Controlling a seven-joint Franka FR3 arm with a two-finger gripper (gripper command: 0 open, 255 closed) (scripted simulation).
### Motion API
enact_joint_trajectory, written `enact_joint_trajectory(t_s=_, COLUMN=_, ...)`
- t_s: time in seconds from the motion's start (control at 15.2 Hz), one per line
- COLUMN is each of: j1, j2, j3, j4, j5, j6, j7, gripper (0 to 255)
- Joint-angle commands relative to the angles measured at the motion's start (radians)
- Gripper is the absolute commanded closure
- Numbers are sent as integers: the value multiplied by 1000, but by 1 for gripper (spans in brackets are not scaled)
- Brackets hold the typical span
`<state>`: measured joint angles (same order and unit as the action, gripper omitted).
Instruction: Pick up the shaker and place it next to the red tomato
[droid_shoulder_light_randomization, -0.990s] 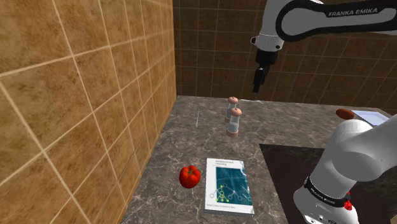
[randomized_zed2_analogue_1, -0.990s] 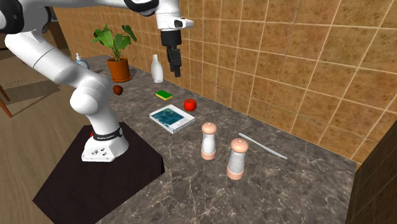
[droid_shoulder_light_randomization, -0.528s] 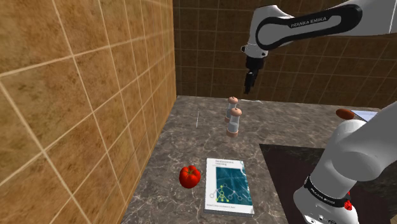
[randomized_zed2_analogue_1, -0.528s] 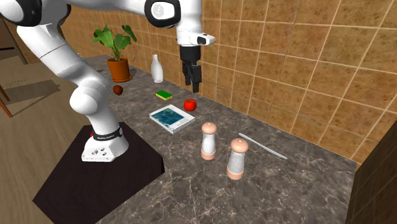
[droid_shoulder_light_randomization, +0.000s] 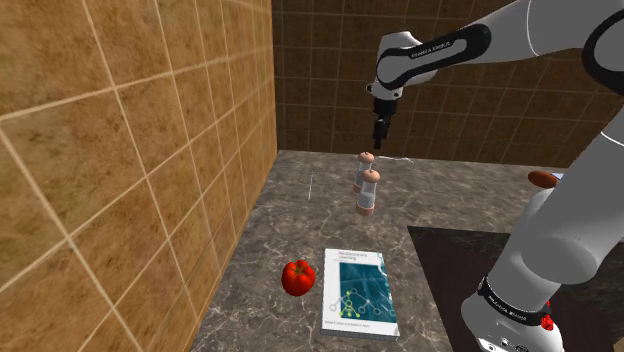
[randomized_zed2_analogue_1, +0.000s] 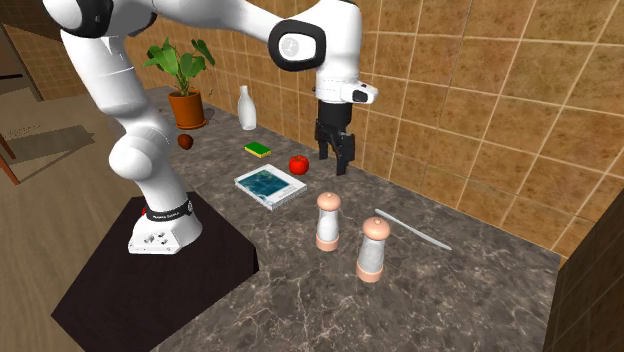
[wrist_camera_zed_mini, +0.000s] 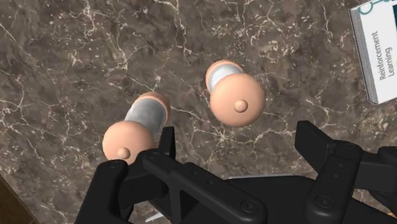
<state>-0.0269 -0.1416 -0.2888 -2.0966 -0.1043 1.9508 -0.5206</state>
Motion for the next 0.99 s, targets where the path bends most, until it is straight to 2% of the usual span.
enact_joint_trajectory(t_s=0.0, j1=-6, j2=84, j3=-19, j4=57, j5=24, j6=17, j7=-48, gripper=0)
enact_joint_trajectory(t_s=0.33, j1=-40, j2=294, j3=-46, j4=223, j5=97, j6=30, j7=-165, gripper=0)
enact_joint_trajectory(t_s=0.73, j1=-110, j2=558, j3=-41, j4=479, j5=181, j6=-3, j7=-281, gripper=0)
enact_joint_trajectory(t_s=0.92, j1=-112, j2=564, j3=-39, j4=460, j5=183, j6=22, j7=-282, gripper=0)
